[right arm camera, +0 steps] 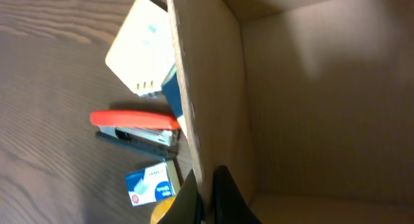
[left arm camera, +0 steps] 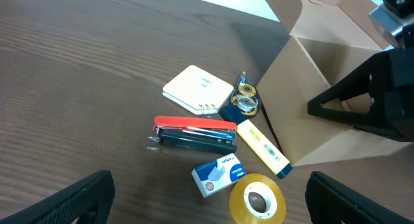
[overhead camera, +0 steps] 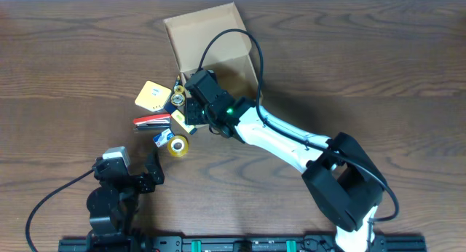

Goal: Pack container

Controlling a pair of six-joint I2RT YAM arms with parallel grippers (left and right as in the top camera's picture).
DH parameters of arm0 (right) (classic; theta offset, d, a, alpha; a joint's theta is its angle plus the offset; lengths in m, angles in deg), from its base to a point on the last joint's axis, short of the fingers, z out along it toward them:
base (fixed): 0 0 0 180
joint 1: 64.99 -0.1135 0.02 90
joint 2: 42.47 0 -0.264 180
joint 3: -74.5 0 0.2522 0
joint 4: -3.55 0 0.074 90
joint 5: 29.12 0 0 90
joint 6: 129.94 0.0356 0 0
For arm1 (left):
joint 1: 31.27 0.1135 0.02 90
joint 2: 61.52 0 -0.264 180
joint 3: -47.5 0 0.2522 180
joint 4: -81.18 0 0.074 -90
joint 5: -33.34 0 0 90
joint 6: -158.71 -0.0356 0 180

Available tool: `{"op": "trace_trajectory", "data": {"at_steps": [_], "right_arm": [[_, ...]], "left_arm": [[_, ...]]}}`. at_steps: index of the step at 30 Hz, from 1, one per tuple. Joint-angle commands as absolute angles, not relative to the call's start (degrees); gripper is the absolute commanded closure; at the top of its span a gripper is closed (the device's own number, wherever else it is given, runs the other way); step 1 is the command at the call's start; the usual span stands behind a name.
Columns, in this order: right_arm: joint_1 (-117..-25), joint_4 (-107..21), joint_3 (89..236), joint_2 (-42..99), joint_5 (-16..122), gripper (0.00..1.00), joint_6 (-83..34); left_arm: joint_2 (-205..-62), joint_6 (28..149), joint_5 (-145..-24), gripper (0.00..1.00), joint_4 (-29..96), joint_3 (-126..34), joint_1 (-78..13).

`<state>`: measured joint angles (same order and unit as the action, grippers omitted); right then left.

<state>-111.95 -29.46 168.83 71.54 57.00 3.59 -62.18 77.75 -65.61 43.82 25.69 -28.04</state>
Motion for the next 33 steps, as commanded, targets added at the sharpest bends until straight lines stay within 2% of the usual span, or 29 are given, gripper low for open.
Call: {"op": "trace_trajectory", "data": {"at_steps": [1, 8, 15, 33], "right_arm": [[-111.84, -34.77, 169.99, 73.14, 56.74, 0.99, 8.18], [-111.20, -49.48, 177.88, 71.39, 65.02, 0.99, 10.89], [-108.86, -55.65, 178.95, 71.39, 67.60, 0.99, 13.58], [-107.29, -57.57, 178.91, 71.41, 66.36, 0.99, 5.27]], "left_arm": [[-61.75, 77.73, -65.11, 0.05, 43.74, 26.82, -27.95], [-61.75, 77.73, -65.11, 0.05, 43.74, 26.82, -27.95], [-61.75, 77.73, -65.11, 0.05, 43.74, 26.82, -27.95], [-61.75, 77.73, -65.11, 0.05, 43.74, 26.84, -27.95]]}}
